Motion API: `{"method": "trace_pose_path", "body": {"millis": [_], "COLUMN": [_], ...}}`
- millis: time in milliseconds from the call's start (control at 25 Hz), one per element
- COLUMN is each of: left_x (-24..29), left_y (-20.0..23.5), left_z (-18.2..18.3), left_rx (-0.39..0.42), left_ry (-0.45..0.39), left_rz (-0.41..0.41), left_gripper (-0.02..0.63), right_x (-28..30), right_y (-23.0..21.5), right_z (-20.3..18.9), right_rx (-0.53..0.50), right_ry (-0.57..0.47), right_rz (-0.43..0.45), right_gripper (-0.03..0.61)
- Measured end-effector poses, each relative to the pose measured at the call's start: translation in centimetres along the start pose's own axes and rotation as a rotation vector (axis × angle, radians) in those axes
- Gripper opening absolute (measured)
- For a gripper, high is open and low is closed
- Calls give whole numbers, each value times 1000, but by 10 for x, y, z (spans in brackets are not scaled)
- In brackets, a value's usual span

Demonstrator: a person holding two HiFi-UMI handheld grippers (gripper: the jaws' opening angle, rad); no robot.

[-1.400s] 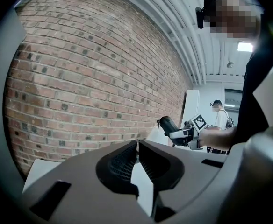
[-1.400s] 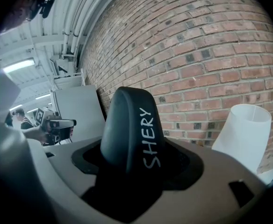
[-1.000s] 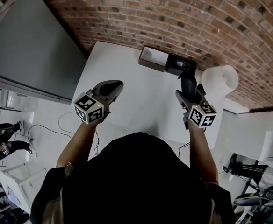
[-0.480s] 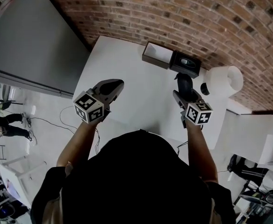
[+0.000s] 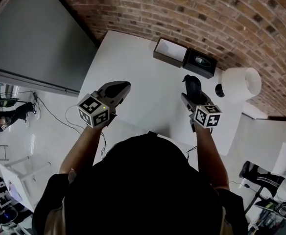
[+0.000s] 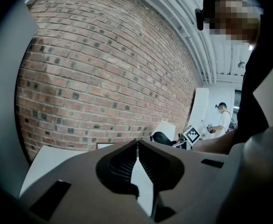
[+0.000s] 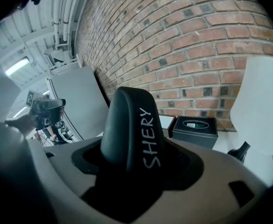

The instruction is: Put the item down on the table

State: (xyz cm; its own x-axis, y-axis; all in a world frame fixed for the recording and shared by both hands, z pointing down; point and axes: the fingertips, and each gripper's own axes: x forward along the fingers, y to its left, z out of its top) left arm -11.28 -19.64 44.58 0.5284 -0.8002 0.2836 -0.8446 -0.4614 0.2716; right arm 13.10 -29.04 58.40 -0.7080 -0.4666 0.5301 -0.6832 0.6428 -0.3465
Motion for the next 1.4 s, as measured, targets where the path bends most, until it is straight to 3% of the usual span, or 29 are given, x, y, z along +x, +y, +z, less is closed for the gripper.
{"method": "trace_pose_path", "body": {"millis": [640, 1400], "left_x": [7, -6], "left_y": [12, 31], "left_z": [-22, -47], "left_rx": [-31, -66], "left_ry": [48, 80], "left_rz": [2, 61], "left_gripper": [32, 32], "right_x": [47, 97], "right_y": [-9, -18], "right_z": [-55, -119], "right_rx": [5, -8], "right_ry": [110, 243], "right_rz": [-6, 10], "right_gripper": [351, 351]}}
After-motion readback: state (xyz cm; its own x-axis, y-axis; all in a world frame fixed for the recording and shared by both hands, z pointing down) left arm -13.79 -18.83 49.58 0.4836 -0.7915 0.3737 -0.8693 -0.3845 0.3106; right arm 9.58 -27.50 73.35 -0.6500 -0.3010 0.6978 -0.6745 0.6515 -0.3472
